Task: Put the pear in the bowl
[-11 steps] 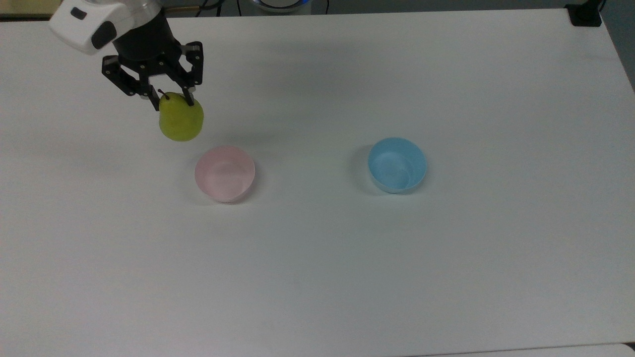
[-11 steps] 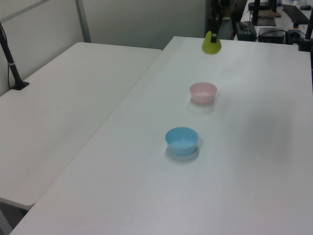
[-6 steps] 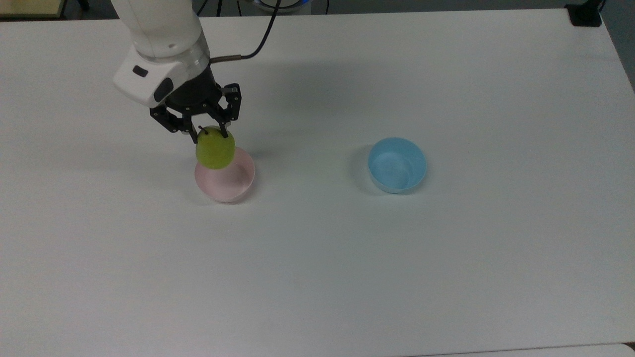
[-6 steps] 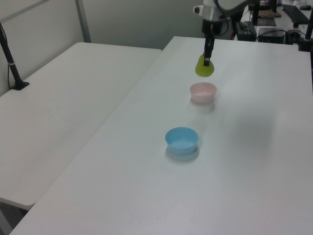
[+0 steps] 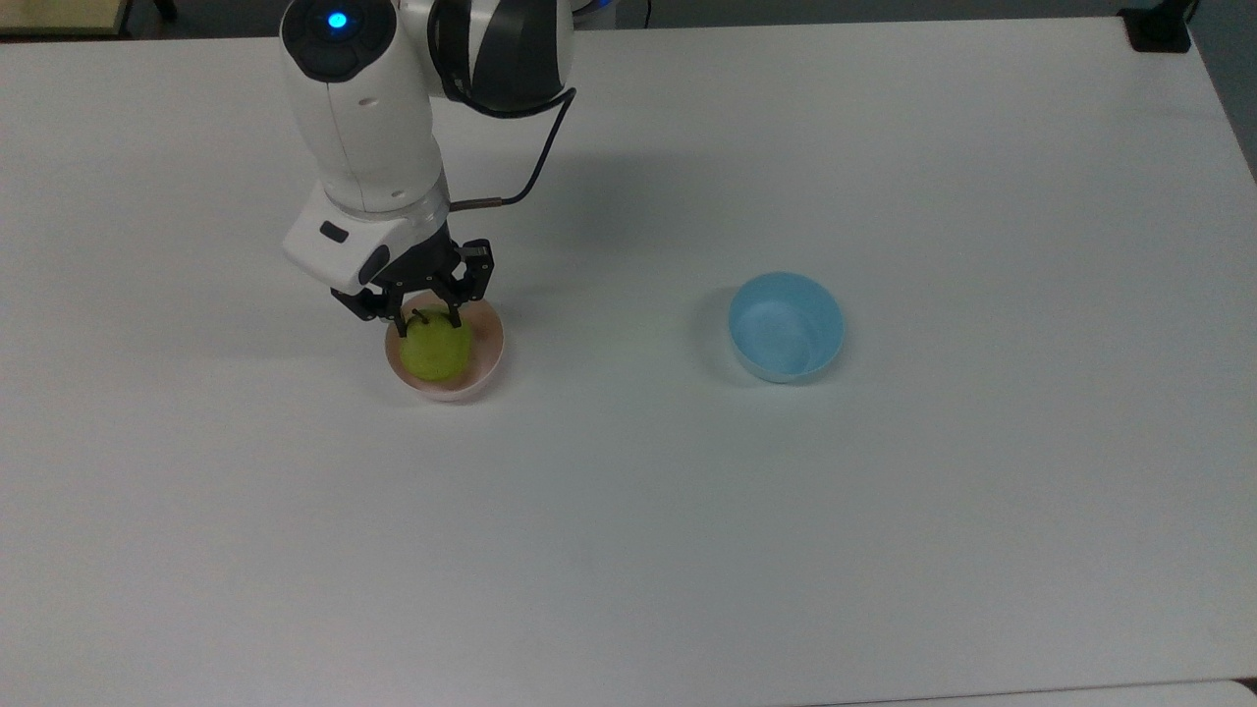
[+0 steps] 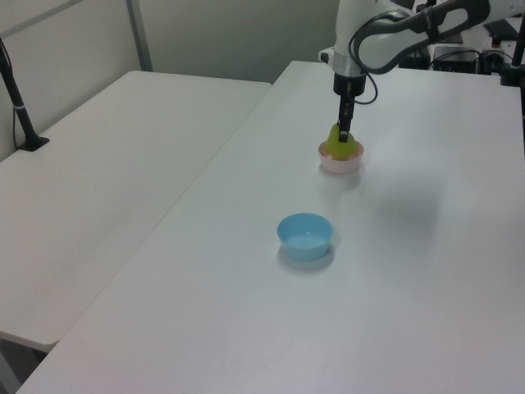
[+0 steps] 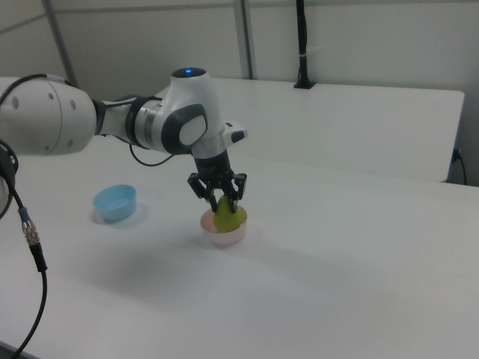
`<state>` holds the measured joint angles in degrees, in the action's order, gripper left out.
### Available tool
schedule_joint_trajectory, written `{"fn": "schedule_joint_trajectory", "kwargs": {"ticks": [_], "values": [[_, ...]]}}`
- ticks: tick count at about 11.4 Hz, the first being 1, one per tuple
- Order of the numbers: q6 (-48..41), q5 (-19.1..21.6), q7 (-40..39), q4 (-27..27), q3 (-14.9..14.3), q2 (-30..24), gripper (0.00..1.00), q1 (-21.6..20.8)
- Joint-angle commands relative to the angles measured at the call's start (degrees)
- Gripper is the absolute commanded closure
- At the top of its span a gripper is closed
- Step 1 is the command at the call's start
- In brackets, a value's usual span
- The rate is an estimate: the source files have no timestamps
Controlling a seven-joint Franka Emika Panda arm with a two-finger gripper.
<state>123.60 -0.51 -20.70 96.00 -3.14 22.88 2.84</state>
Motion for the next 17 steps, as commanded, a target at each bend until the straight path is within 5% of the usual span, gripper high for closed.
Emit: {"fn": "schedule_joint_trajectory", "kwargs": {"ticks": [1, 2, 3, 6, 9, 13, 17], "values": [[2.7, -1.0, 2.9, 1.9, -0.6, -0.4, 0.9, -0.7], [2.5, -1.1, 2.9, 1.9, -0.5, -0.5, 0.07, -0.5], [2.4, -1.1, 3.5, 1.8, -0.5, -0.5, 0.0, -0.6], [0.2, -1.1, 3.5, 1.0, -0.6, -2.5, 0.0, -0.6], [-12.7, -1.0, 3.5, -4.1, -0.5, -7.7, 0.0, -0.7], [-27.9, -0.5, 10.0, -5.0, -0.6, -20.3, 0.0, -3.7], [-27.9, 2.8, 13.7, -4.5, -0.6, -22.0, 0.0, -6.1]]}}
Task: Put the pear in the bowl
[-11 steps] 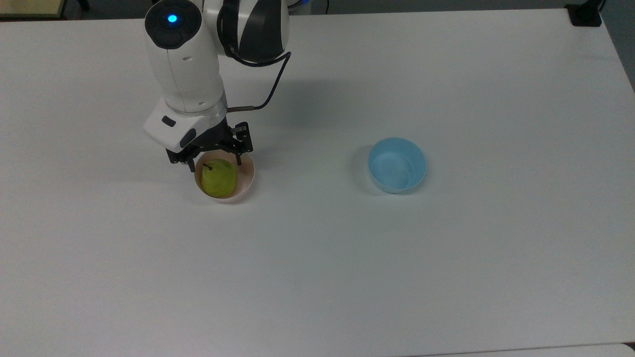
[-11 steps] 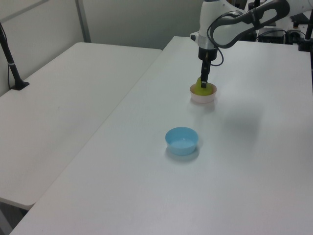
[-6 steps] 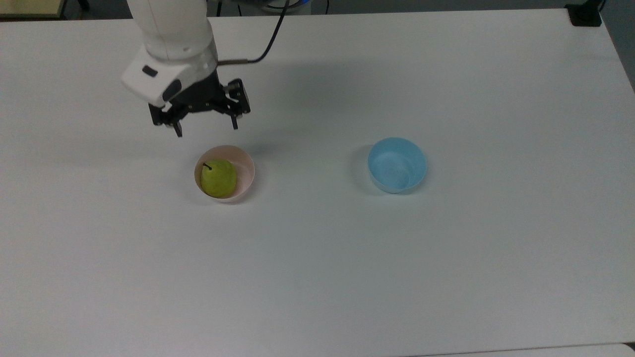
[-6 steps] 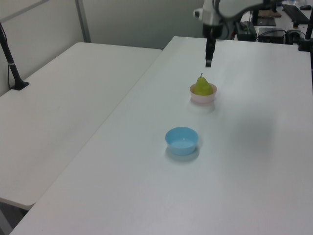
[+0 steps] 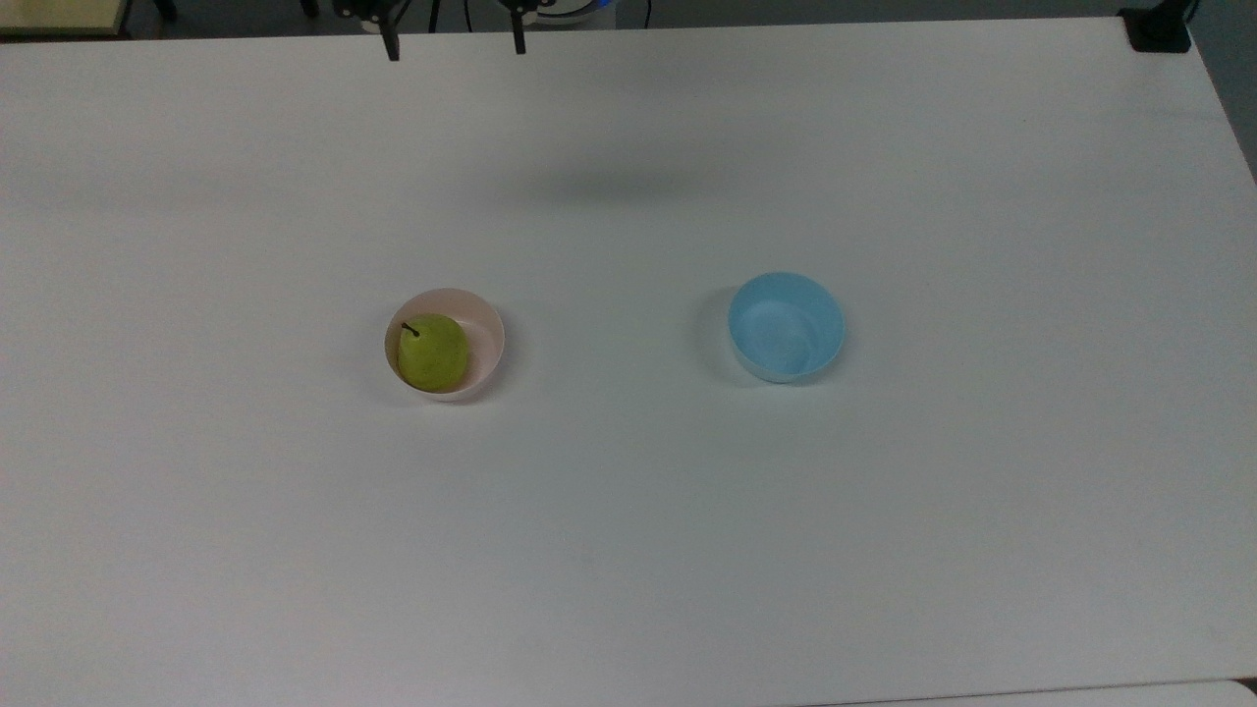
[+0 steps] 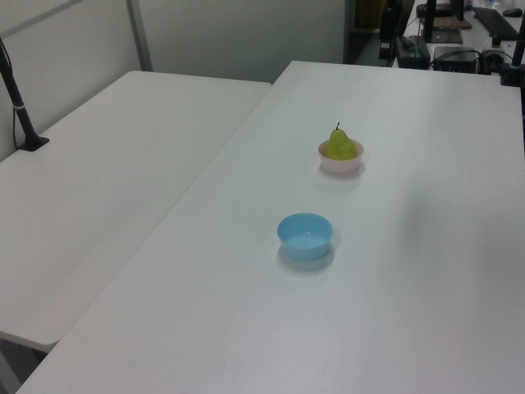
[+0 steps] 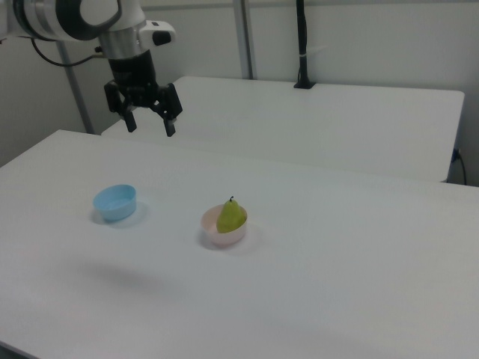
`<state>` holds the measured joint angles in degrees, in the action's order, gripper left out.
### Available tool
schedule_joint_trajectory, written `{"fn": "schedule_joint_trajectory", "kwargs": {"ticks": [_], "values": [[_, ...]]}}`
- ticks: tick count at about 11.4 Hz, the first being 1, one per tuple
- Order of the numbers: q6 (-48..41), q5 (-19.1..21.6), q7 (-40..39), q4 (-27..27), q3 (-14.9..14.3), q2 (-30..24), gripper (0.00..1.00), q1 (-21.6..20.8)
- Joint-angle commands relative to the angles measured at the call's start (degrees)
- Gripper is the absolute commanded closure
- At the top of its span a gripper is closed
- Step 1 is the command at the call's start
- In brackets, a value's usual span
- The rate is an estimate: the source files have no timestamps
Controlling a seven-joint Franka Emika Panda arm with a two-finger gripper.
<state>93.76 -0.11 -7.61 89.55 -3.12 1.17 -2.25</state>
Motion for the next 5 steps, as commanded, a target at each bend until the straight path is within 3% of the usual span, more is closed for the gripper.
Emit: {"fn": "schedule_joint_trajectory", "kwargs": {"ticks": [1, 5], "values": [[3.1, 2.7, -0.2, 2.6, -0.6, -0.4, 0.0, -0.9], [3.2, 2.8, 0.3, 2.3, -0.6, 0.2, 0.0, -1.1]]}}
